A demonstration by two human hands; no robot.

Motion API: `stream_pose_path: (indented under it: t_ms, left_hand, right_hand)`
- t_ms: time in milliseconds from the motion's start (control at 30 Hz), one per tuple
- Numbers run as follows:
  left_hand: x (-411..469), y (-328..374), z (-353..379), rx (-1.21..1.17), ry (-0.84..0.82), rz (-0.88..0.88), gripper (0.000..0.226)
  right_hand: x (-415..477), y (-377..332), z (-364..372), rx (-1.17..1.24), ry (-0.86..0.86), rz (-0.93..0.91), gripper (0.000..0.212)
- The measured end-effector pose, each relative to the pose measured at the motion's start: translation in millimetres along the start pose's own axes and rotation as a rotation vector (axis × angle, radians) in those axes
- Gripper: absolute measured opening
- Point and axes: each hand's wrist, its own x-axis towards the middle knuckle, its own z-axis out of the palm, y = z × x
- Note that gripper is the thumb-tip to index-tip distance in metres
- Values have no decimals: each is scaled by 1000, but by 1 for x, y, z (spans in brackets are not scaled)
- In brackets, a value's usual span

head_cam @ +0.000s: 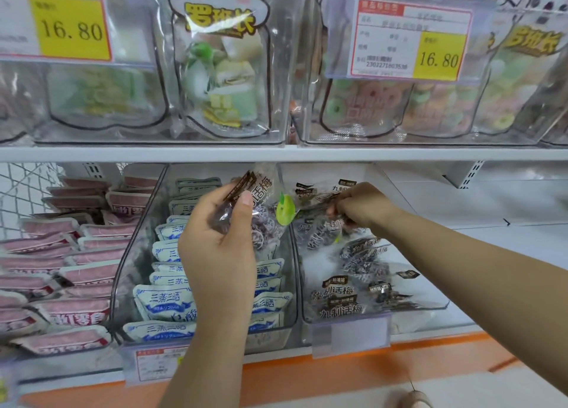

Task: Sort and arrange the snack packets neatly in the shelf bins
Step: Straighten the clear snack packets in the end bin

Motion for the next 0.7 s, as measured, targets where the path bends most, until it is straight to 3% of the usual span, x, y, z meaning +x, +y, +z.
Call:
stream_pose_path:
  t_ms: [100,167,333,567,700]
  left_hand:
    - [1,-1,0,-1,-5,-2,11]
    - [1,-1,0,-3,-11,-3,11]
    - [0,-3,0,-2,-13,4,11]
    - [0,-4,1,-14,1,2,15]
    - [0,-4,4,-8,-3,4,14]
  right_hand:
    - [-1,0,4,231,-92,69,17]
    - [-5,0,7,247,-186,33,10]
    - [-17,5,7,-175,-149,-291,20]
    - [-24,19,8,-291,-224,-471,17]
    - [-25,9,16,-482,-338,-537,53]
